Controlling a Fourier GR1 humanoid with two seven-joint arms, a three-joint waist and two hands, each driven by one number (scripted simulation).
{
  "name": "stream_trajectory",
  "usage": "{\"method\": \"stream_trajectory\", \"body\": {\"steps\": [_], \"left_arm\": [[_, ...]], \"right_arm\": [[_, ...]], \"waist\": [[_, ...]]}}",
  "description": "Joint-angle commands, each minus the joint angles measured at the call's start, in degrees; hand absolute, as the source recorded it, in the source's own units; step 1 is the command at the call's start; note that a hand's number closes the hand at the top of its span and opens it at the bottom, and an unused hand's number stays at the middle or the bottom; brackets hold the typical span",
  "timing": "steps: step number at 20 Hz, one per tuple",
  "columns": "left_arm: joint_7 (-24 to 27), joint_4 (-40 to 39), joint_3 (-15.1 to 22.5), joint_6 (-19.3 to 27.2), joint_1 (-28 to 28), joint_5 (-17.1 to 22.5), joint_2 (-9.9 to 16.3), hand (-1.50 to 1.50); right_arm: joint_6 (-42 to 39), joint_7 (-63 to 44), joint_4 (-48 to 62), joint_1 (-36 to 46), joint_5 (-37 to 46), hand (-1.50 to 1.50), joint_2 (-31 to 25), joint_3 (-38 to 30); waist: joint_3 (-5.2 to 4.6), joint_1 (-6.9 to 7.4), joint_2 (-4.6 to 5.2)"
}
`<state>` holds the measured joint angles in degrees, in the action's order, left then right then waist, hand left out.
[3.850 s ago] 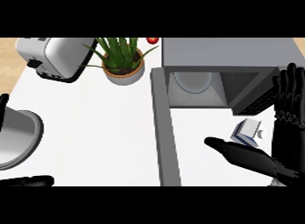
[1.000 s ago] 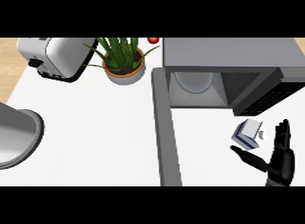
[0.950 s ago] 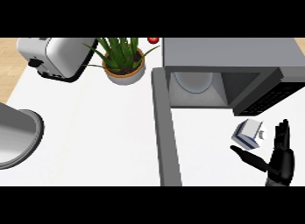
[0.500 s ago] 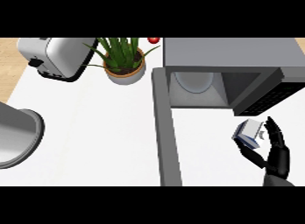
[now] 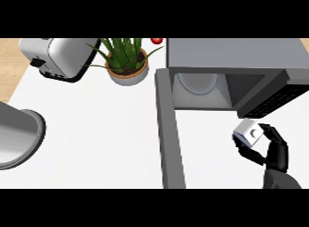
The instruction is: Pick up the milk, place it into the microwave and close the microwave
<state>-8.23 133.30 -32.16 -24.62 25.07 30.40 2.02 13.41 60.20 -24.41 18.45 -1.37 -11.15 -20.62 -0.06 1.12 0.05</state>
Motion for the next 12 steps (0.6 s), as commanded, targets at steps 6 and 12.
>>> {"method": "stream_trajectory", "body": {"steps": [6, 12], "left_arm": [[-0.52, 3.82, -0.28, -0.17, 0.74, 1.82, -0.86, -1.50], [0.93, 1.68, -2.49, -0.99, 0.46, 2.80, -0.18, -1.50]], "right_arm": [[-12.54, 3.32, 3.08, 7.74, 5.49, 1.50, -1.93, 7.20], [-19.50, 2.10, -0.82, 7.58, 6.67, 1.50, 1.12, 11.68]], "waist": [[0.28, 0.91, 0.32], [0.09, -0.41, -0.14]]}}
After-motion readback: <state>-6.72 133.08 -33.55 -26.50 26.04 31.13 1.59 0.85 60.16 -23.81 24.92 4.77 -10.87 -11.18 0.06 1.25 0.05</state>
